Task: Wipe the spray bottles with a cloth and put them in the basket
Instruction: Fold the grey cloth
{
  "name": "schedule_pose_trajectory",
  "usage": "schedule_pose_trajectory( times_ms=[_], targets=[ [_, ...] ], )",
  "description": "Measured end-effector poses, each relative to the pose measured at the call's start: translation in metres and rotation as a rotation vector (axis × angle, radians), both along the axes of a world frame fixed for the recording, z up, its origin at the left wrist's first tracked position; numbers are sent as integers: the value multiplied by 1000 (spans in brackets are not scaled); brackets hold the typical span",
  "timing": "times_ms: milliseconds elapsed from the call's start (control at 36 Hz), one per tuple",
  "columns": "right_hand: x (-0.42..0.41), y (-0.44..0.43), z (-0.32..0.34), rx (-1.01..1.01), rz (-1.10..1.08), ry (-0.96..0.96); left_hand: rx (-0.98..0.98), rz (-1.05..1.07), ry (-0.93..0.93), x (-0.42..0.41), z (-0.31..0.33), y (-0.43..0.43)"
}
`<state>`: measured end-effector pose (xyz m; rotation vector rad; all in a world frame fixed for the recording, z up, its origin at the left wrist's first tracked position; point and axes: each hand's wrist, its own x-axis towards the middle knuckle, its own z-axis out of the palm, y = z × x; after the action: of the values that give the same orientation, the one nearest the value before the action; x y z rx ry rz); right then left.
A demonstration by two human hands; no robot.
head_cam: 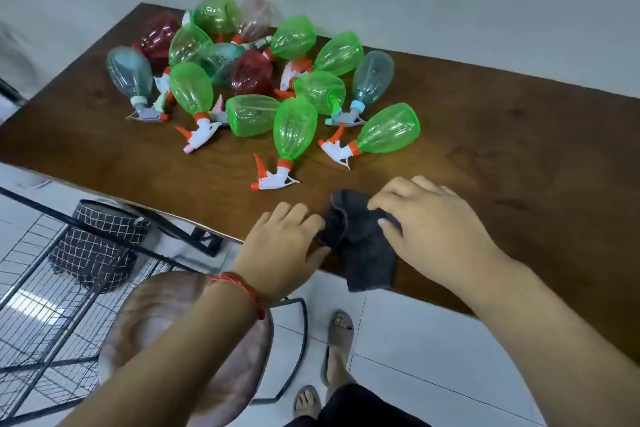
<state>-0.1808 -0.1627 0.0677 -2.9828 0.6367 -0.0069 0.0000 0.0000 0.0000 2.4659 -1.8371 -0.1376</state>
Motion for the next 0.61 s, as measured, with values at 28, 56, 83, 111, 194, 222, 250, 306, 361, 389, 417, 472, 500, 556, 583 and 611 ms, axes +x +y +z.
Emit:
schedule_pose_trajectory(
  times_ms=[28, 56, 83, 111, 194, 222, 250, 306, 361, 389, 417, 472, 500, 556, 583, 611],
  targets=[
    [9, -7, -5, 34, 27, 3, 23, -6, 17, 3, -5, -7],
    [19, -14, -7, 59, 36, 14, 37, 4, 31, 5, -8, -14],
    [29, -21, -13, 69, 69, 27, 41, -9, 29, 8, -15, -20],
    [40, -25, -17, 84, 103, 68, 63, -23, 38, 8, -18, -24],
    [68, -38, -32, 110, 195, 106, 53, -31, 55, 13, -34, -33],
    [74, -42, -36, 138, 205, 115, 39, -21, 54, 15, -37, -33],
    [80, -44, -41, 146, 231, 140, 25, -17, 55, 15, -40, -35],
    [88, -48, -50, 160, 275, 186, -20, -4, 62, 17, -44, -34],
    [92, -53, -58, 178, 305, 215, -88, 5, 46, 18, -48, -32],
    [93, -55, -60, 184, 314, 224, -116, 19, 43, 19, -48, -30],
    [93, -56, -61, 183, 319, 229, -134, 40, 49, 21, -46, -28],
    [95, -59, -62, 182, 317, 207, -155, 103, 101, 27, -39, -22],
    [96, -60, -61, 192, 313, 194, -164, 137, 137, 31, -35, -18],
    [99, -59, -57, 229, 302, 147, -196, 198, 253, 42, -24, -10],
    [102, -58, -53, 254, 296, 120, -218, 228, 335, 47, -16, -5],
    [104, -56, -48, 281, 292, 91, -245, 260, 413, 52, -8, 0]
  ],
)
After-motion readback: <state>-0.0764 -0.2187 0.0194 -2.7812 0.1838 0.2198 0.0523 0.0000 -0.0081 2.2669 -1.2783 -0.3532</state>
